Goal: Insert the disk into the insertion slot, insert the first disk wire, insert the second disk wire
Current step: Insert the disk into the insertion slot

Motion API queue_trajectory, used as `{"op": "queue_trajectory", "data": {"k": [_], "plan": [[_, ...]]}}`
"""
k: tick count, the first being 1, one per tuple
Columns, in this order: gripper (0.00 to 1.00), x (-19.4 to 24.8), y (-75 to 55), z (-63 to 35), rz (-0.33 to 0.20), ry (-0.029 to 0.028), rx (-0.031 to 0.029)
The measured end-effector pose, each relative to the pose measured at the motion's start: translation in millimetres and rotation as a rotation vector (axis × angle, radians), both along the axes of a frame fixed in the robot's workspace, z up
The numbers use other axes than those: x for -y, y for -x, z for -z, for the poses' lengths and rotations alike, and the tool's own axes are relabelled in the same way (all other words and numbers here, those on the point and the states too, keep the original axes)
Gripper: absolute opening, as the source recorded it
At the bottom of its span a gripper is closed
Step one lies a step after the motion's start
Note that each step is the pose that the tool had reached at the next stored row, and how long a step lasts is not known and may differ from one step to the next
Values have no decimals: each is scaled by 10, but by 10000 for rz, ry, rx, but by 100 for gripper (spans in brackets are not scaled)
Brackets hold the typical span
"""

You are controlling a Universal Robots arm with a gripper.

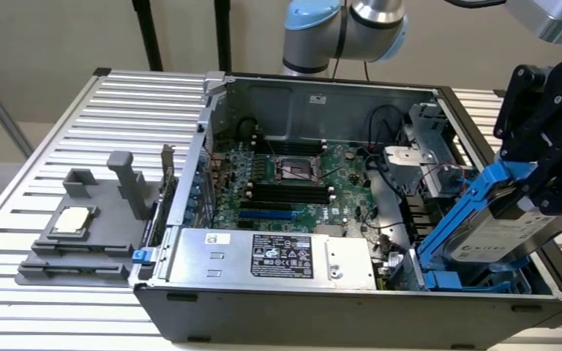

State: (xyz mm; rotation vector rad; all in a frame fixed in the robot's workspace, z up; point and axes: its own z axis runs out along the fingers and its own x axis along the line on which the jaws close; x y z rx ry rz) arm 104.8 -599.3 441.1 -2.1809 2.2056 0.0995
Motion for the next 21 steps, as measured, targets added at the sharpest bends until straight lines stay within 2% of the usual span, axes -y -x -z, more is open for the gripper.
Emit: {"op": "queue_trajectory", "data": {"k": [10,21], "plan": [[33,0,-16,51,-16,-61,-31],[33,0,-27,130,-52,-185,-64]]}}
